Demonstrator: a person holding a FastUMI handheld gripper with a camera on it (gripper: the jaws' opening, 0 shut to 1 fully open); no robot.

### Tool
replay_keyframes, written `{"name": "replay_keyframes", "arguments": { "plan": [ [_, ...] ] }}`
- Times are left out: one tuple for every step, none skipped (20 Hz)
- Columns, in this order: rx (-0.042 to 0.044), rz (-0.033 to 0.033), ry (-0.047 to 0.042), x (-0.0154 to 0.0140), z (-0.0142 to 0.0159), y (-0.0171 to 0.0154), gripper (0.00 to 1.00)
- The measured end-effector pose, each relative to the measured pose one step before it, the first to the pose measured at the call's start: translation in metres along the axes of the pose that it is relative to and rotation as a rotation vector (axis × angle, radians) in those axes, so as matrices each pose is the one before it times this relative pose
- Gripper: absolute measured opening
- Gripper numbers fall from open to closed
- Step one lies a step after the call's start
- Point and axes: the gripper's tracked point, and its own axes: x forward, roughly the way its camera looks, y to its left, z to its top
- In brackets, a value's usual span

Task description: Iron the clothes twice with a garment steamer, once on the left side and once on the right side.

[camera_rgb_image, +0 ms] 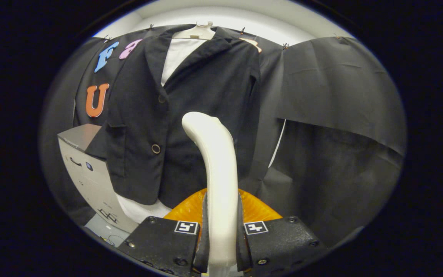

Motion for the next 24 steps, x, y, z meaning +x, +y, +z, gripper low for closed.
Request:
{"name": "replay_keyframes", "arguments": {
  "plan": [
    [-0.00387, -0.00085, 0.01053, -0.00031, -0.00559, 0.00162, 0.31],
    [-0.00476, 0.00056, 0.01121, 0.00036, -0.00557, 0.00263, 0.30],
    [-0.00326, 0.00044, 0.01161, 0.00044, -0.00548, 0.00264, 0.30],
    [-0.00200, 0.00021, 0.01233, -0.00020, -0.00635, 0.00244, 0.30],
    [-0.00229, 0.00013, 0.01244, 0.00078, -0.00634, 0.00244, 0.30],
    [-0.00138, -0.00124, 0.01373, 0.00088, -0.00603, 0.00252, 0.30],
    [-0.00129, 0.00018, 0.01291, 0.00128, -0.00587, 0.00301, 0.30],
    [-0.00065, 0.00027, 0.01129, 0.00004, -0.00477, 0.00305, 0.30],
    [-0.00104, 0.00013, 0.00800, 0.00008, -0.00447, 0.00248, 0.30],
    [-0.00562, -0.00119, 0.00886, 0.00009, -0.00474, 0.00276, 0.30],
    [-0.00471, -0.00061, 0.00975, 0.00065, -0.00562, 0.00343, 0.31],
    [-0.00724, -0.00097, 0.01200, 0.00075, -0.00552, 0.00392, 0.31],
    [-0.01431, -0.00501, 0.01988, 0.00096, -0.00820, 0.00309, 0.31],
    [-0.00717, -0.00130, 0.01605, 0.00118, -0.00712, 0.00446, 0.31],
    [-0.00171, 0.00181, 0.01138, -0.00022, -0.00528, 0.00474, 0.31],
    [-0.00405, -0.00170, 0.00890, -0.00042, -0.00526, 0.00382, 0.31],
    [-0.00306, -0.00500, 0.00943, -0.00106, -0.00587, 0.00209, 0.31],
    [-0.00037, -0.00435, 0.00735, -0.00129, -0.00496, 0.00348, 0.31],
    [0.00073, -0.00420, 0.01002, -0.00060, -0.00547, 0.00342, 0.31],
    [0.00165, -0.00317, 0.01090, -0.00045, -0.00608, 0.00387, 0.31],
    [0.00161, -0.00513, 0.01004, 0.00037, -0.00623, 0.00387, 0.31],
    [0.00007, -0.00564, 0.00875, 0.00060, -0.00628, 0.00357, 0.30],
    [-0.00089, -0.00534, 0.00960, 0.00064, -0.00607, 0.00356, 0.31],
    [0.00044, -0.00431, 0.01093, 0.00024, -0.00610, 0.00461, 0.31]
  ]
}}
